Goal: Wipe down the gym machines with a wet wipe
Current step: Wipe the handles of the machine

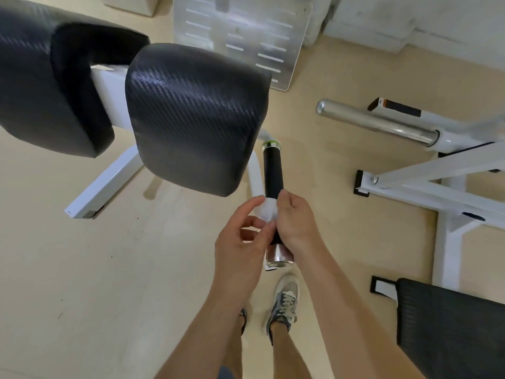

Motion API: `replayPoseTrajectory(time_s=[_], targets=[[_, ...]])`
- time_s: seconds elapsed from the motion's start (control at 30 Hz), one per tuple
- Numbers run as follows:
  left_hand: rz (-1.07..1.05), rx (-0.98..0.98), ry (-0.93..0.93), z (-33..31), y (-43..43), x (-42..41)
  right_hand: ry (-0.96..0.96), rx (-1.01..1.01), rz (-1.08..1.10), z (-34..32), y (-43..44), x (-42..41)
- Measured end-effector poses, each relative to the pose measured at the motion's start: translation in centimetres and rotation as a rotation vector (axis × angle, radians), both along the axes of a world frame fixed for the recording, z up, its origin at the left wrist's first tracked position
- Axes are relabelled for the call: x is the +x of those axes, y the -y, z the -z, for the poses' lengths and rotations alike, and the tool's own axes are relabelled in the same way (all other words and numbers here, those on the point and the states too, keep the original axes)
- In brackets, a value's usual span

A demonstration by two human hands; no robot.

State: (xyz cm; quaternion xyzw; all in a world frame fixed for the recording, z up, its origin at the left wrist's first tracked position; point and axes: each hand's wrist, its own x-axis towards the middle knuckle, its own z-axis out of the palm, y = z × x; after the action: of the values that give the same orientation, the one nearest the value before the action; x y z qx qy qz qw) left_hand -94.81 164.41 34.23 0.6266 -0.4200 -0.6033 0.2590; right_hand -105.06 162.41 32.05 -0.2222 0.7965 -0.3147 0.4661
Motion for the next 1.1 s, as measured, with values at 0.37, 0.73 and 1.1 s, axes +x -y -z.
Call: replayPoseTrajectory(time_s=[0.37, 0.73, 1.1], targets=[[0.083, -0.118, 0.386, 0.6, 0.1, 1.7, -0.085, -0.232, -0.155, -3.7, -6.9, -0.5], [-0.005, -0.174, 0.381, -0.1, 0.0, -2.5, -0.077, -0.273, -0.139, 0.7, -1.3, -3.7], [0.042, -0.269, 0.699, 1.2, 4.9, -4.3, 0.349, -0.168, -0.162, 1.6, 0.1, -6.8]])
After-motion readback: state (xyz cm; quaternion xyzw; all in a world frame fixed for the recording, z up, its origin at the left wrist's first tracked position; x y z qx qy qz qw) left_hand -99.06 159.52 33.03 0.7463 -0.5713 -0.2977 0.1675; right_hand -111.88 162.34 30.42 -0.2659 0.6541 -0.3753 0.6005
